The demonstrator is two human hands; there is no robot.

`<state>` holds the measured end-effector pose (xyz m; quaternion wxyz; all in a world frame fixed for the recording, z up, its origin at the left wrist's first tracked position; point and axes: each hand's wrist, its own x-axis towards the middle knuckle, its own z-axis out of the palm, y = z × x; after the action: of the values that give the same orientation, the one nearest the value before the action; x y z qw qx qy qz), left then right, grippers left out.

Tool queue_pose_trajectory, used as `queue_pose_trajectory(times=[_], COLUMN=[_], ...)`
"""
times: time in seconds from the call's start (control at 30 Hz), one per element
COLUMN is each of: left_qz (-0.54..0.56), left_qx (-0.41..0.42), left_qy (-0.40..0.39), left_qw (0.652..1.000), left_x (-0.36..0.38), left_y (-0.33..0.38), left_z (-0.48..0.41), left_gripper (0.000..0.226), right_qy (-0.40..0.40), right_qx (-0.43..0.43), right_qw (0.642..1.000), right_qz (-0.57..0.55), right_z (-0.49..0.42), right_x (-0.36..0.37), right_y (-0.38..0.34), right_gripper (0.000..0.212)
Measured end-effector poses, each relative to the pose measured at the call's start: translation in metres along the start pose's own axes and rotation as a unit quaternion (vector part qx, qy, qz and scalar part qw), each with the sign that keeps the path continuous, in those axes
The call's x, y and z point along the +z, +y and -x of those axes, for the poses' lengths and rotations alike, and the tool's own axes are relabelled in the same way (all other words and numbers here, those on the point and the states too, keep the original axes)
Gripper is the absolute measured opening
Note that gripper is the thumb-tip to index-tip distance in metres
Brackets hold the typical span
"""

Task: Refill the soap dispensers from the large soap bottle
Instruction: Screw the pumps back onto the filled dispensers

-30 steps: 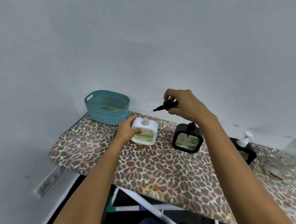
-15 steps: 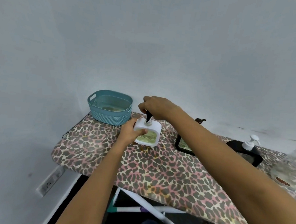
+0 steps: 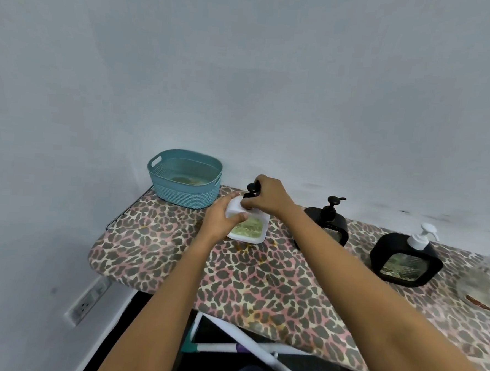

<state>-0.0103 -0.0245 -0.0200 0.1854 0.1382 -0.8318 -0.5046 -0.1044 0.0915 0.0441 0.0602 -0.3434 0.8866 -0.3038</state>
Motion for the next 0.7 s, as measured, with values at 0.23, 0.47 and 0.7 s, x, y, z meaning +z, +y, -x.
queue_pose_trajectory(times=[0.23,0.47,0.7], left_qz=[-0.012,-0.028,-0.024], left_qx=[0.013,0.01,0.013], left_qy=[-0.017,-0.012,-0.017], left_qw=[1.0,0.999,0.999], left_x=[0.002,0.004,0.003], left_y=[0.006,0.005,0.004], left_z=[-0.002,-0.002,-0.004], left_gripper=[0.059,0.055,0.054], right_qy=[0.034,0.109,0.095], right_qx=[0.02,0.045,0.011], right_qw=[0.958,0.956,0.952], right_qz=[-0.284,-0.267,-0.292], right_z=[0.02,0.025,0.028], right_x=[0.029,0.034,0.042], right_y=[0.016,0.023,0.022], right_gripper=[0.059,0.065,0.032])
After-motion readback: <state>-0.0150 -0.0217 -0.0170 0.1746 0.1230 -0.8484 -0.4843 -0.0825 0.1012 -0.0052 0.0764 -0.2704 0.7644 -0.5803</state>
